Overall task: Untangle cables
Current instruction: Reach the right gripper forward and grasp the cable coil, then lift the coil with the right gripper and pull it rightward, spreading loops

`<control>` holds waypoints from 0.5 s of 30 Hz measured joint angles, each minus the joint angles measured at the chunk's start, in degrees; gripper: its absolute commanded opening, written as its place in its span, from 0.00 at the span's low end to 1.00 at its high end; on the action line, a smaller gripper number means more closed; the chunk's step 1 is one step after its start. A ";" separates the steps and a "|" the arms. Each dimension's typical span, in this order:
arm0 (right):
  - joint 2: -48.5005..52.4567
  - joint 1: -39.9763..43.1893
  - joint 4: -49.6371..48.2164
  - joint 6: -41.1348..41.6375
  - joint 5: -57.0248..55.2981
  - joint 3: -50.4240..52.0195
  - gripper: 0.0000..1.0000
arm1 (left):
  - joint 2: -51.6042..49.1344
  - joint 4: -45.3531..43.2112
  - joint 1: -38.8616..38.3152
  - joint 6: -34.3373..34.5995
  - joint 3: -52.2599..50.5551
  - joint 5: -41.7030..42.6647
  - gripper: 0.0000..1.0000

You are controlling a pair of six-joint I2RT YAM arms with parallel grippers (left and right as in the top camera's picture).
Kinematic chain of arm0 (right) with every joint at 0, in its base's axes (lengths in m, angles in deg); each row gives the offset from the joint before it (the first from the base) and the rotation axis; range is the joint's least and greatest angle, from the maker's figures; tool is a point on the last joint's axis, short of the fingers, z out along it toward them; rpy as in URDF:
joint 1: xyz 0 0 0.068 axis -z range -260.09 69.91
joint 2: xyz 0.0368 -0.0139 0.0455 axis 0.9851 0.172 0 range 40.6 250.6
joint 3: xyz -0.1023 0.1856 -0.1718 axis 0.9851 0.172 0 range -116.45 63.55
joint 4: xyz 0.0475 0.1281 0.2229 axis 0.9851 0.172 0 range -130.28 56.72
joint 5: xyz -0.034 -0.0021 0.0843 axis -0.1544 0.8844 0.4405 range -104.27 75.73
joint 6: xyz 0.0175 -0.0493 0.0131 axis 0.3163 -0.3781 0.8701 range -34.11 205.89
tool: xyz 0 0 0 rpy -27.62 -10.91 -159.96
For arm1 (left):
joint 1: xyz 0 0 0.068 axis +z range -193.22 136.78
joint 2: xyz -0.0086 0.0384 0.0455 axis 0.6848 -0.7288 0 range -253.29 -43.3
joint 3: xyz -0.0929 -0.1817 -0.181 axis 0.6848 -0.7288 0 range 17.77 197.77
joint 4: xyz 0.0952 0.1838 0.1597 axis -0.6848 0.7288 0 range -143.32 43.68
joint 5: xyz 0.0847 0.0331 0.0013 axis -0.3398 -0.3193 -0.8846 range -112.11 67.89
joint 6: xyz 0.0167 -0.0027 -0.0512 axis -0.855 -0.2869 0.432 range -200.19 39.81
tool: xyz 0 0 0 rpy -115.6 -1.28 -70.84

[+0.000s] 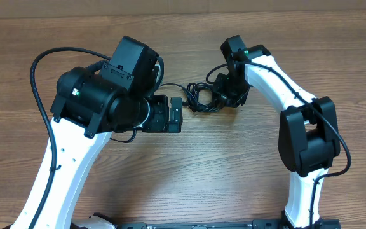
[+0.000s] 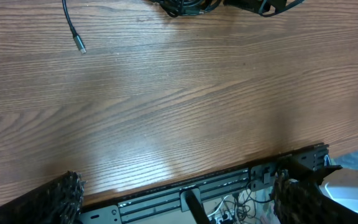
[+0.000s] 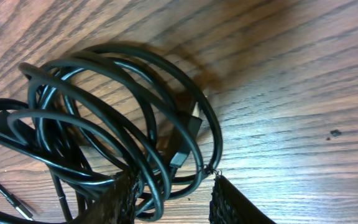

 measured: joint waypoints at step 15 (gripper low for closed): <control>0.11 -1.42 -2.97 0.24 -2.36 2.89 0.19 | 0.00 0.11 0.00 0.00 -0.02 -0.22 1.00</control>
